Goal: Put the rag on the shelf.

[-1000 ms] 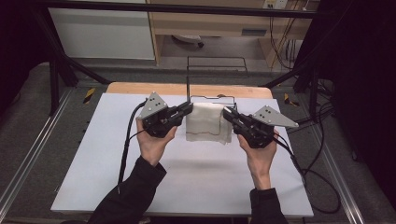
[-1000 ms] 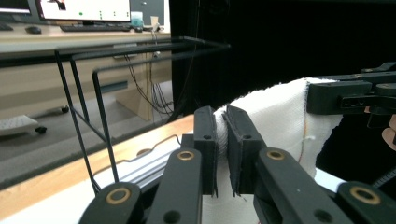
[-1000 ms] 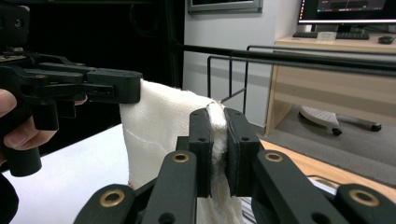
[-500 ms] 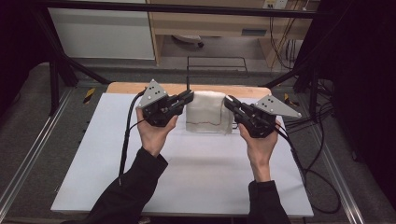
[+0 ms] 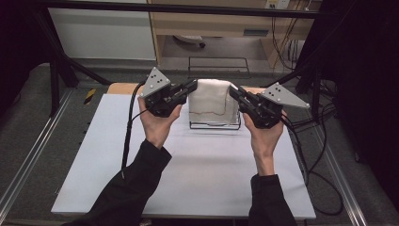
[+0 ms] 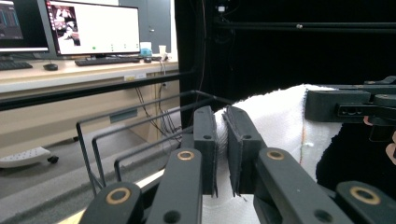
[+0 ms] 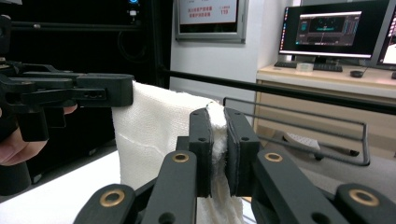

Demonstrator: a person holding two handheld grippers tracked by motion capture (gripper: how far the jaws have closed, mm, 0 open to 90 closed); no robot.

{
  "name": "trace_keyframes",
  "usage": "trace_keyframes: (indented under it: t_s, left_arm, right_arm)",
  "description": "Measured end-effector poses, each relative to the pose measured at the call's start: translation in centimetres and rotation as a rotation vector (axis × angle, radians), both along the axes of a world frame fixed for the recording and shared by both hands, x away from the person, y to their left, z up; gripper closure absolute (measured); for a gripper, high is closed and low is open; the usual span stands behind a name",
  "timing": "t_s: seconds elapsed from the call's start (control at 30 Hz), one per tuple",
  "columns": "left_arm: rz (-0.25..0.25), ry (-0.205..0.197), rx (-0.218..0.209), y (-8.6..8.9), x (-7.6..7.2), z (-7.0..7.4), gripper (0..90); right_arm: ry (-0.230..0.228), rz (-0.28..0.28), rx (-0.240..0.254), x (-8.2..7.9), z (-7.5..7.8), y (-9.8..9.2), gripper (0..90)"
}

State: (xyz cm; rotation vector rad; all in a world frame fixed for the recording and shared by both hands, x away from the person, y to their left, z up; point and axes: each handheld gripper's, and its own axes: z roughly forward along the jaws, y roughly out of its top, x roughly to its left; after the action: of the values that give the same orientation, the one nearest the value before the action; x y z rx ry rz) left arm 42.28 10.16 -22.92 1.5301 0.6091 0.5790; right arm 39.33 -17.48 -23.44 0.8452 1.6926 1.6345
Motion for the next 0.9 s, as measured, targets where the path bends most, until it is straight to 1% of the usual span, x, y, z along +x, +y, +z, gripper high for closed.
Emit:
trace_keyframes:
  t_s: [0.03,0.17,0.2,0.23,0.37,0.5,0.63,0.9]
  left_arm:
    - [-0.001,-0.004,-0.004,0.0,0.1,0.1,83.0]
    - [-0.004,-0.01,-0.02,-0.1,0.3,0.7,83.0]
    - [-0.004,-0.014,-0.022,-0.1,0.3,0.8,83.0]
    - [-0.003,-0.018,-0.024,-0.2,0.4,1.0,83.0]
    - [0.004,-0.025,-0.027,-0.3,0.6,1.9,83.0]
    - [0.006,-0.029,-0.031,-0.3,0.9,2.5,82.9]
    - [0.014,-0.035,-0.026,-0.4,1.3,3.1,83.0]
    - [0.014,-0.044,-0.047,-0.4,2.3,4.1,82.9]
  right_arm:
    - [-0.008,-0.003,-0.001,0.1,0.3,0.0,82.8]
    - [-0.014,-0.007,0.006,0.2,0.8,0.0,82.8]
    - [-0.023,-0.009,0.008,0.3,1.1,-0.1,82.8]
    - [-0.023,-0.009,0.008,0.3,1.1,-0.1,82.8]
    - [-0.039,-0.014,0.013,0.6,2.1,-0.1,82.8]
    - [-0.043,-0.021,0.014,0.8,2.6,0.0,82.8]
    - [-0.048,-0.025,0.011,1.1,3.2,0.1,82.8]
    - [-0.064,-0.035,0.013,1.8,4.3,0.2,82.8]
